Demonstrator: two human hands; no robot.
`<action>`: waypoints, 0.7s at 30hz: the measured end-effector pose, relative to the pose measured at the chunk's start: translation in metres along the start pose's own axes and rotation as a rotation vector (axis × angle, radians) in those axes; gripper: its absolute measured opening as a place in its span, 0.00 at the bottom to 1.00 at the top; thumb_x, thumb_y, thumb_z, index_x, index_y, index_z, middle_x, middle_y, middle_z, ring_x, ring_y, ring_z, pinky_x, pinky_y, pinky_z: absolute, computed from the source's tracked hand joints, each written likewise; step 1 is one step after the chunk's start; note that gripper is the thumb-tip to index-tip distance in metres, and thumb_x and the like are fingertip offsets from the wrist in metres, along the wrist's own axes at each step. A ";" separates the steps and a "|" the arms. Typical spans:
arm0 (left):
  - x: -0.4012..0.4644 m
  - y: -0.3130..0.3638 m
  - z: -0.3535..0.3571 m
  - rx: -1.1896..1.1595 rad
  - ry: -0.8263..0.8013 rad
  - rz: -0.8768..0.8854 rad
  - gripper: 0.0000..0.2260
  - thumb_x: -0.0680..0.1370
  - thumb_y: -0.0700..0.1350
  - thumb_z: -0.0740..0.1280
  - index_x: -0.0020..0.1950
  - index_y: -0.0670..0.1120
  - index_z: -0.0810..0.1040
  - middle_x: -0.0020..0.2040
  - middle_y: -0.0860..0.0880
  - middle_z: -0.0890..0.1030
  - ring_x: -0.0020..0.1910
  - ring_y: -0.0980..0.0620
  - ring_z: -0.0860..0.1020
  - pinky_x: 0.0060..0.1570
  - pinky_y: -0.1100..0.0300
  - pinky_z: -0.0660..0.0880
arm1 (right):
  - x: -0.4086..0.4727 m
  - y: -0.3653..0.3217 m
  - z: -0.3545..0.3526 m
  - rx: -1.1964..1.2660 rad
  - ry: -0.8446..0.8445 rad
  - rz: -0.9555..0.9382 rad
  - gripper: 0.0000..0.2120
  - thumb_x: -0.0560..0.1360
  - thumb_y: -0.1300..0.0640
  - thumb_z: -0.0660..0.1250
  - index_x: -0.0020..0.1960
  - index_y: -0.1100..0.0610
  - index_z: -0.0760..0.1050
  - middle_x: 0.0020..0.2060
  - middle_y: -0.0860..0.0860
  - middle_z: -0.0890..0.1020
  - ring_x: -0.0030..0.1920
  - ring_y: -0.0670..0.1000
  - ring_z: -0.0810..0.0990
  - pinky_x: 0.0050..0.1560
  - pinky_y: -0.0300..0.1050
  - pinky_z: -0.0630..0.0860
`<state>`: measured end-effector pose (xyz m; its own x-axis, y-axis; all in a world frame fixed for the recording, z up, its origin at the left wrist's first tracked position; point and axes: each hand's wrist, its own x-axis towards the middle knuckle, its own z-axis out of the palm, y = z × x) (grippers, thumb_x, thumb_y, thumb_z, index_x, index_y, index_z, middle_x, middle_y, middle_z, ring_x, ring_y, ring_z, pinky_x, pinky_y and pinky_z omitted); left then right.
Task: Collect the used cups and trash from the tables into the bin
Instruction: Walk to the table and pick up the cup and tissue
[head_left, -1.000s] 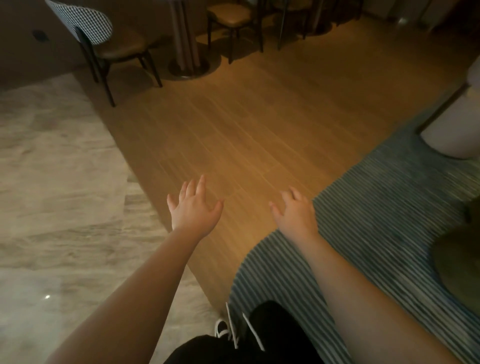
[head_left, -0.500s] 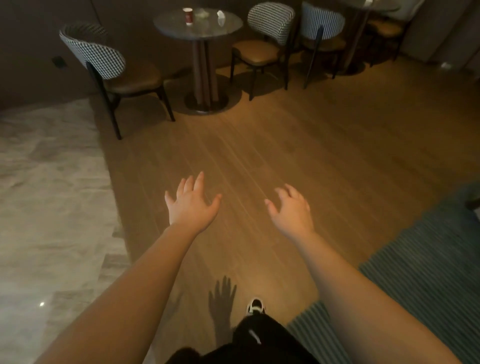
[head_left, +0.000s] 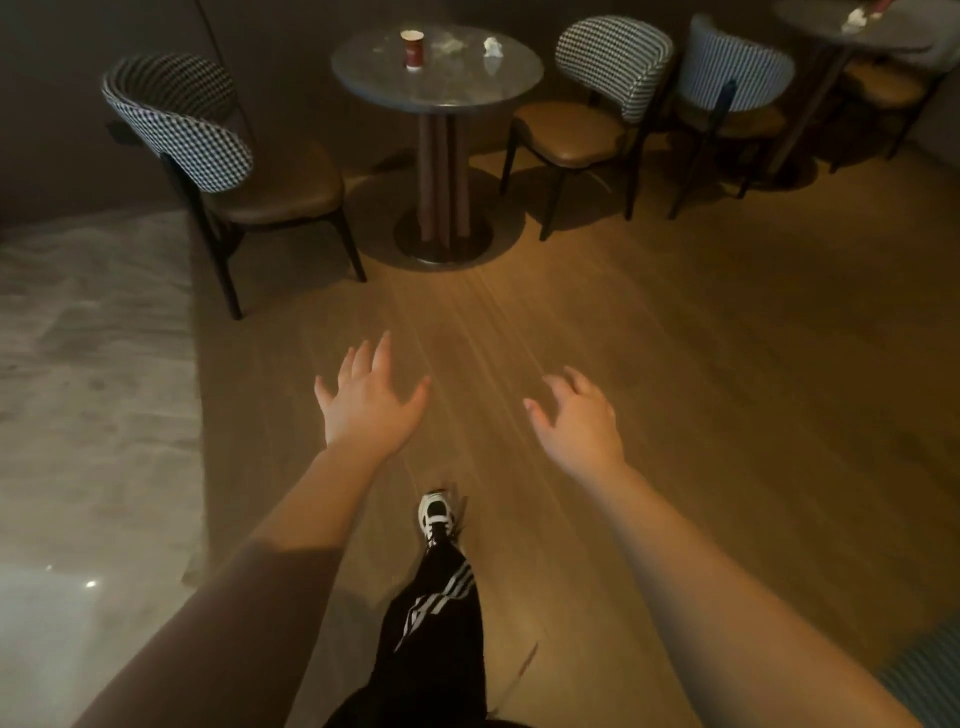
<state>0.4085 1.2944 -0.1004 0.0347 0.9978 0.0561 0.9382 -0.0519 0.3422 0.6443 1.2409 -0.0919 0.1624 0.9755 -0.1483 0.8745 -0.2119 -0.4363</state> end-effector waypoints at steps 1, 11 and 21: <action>0.037 -0.005 0.005 -0.003 -0.001 -0.008 0.35 0.73 0.68 0.49 0.76 0.54 0.50 0.76 0.47 0.59 0.75 0.47 0.54 0.70 0.36 0.49 | 0.036 -0.005 0.001 -0.007 0.007 -0.006 0.26 0.79 0.41 0.56 0.73 0.52 0.64 0.75 0.54 0.59 0.75 0.56 0.57 0.73 0.59 0.56; 0.385 -0.003 -0.009 -0.042 -0.039 0.017 0.33 0.75 0.64 0.55 0.77 0.52 0.51 0.76 0.48 0.58 0.75 0.49 0.52 0.70 0.38 0.50 | 0.379 -0.081 -0.055 -0.027 0.056 0.044 0.25 0.79 0.42 0.55 0.72 0.53 0.64 0.74 0.55 0.62 0.73 0.58 0.61 0.71 0.56 0.61; 0.656 0.007 0.027 -0.043 0.000 0.007 0.34 0.76 0.62 0.58 0.77 0.51 0.52 0.76 0.47 0.58 0.75 0.49 0.53 0.71 0.38 0.51 | 0.672 -0.098 -0.065 0.000 0.140 0.030 0.24 0.78 0.43 0.58 0.71 0.51 0.65 0.73 0.53 0.64 0.72 0.56 0.62 0.70 0.56 0.62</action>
<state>0.4473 1.9497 -0.0862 0.0412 0.9974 0.0584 0.9221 -0.0604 0.3822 0.6974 1.9215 -0.0906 0.2505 0.9674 -0.0363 0.8683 -0.2411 -0.4336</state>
